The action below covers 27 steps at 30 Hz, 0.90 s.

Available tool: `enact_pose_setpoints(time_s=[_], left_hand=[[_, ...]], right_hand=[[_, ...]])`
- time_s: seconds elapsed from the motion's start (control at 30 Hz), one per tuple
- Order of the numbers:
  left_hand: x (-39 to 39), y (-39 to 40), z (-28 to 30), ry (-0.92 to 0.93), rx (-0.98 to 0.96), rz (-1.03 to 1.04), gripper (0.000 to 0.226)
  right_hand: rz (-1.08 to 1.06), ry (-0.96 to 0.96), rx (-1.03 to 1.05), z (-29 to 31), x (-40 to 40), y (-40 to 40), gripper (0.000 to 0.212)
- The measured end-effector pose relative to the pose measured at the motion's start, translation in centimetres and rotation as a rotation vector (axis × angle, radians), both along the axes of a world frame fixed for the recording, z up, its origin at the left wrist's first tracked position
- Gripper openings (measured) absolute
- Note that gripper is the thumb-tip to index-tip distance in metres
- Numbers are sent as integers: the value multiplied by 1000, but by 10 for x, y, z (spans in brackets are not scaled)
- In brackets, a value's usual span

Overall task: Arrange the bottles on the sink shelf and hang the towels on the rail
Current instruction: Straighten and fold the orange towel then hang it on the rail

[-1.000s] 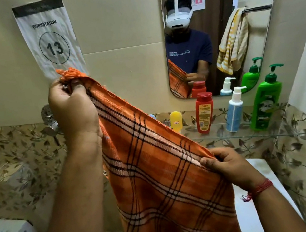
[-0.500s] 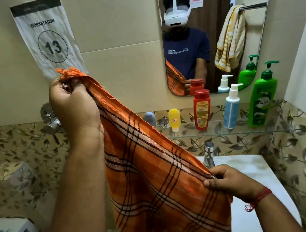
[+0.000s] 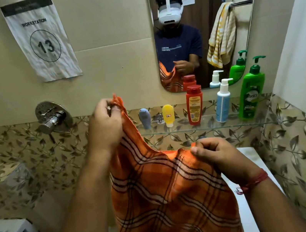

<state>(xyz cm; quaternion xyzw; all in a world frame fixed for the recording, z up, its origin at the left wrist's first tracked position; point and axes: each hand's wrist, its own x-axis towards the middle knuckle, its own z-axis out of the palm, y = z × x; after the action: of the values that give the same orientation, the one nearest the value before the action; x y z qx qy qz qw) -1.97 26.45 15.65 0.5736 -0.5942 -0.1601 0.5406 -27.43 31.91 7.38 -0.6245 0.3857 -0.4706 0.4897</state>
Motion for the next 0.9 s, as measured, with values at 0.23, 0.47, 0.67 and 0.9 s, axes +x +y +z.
enact_pose_setpoints(time_s=[0.23,0.47,0.67,0.9], left_hand=[[-20,29,-18,77,-10,-219,14],[-63,63,-35,-238,299,-832,68],[-78,64,-41,-181,273,-793,37],[-79,63,-38,-293,234,-806,21]], right_hand=[[-77,152,-182,15,13,18,34],[-14,-221,-84,23,11,27,39],[-38,-206,-89,19,-1,26,74],[-122,-89,-126,10,-11,29,60]])
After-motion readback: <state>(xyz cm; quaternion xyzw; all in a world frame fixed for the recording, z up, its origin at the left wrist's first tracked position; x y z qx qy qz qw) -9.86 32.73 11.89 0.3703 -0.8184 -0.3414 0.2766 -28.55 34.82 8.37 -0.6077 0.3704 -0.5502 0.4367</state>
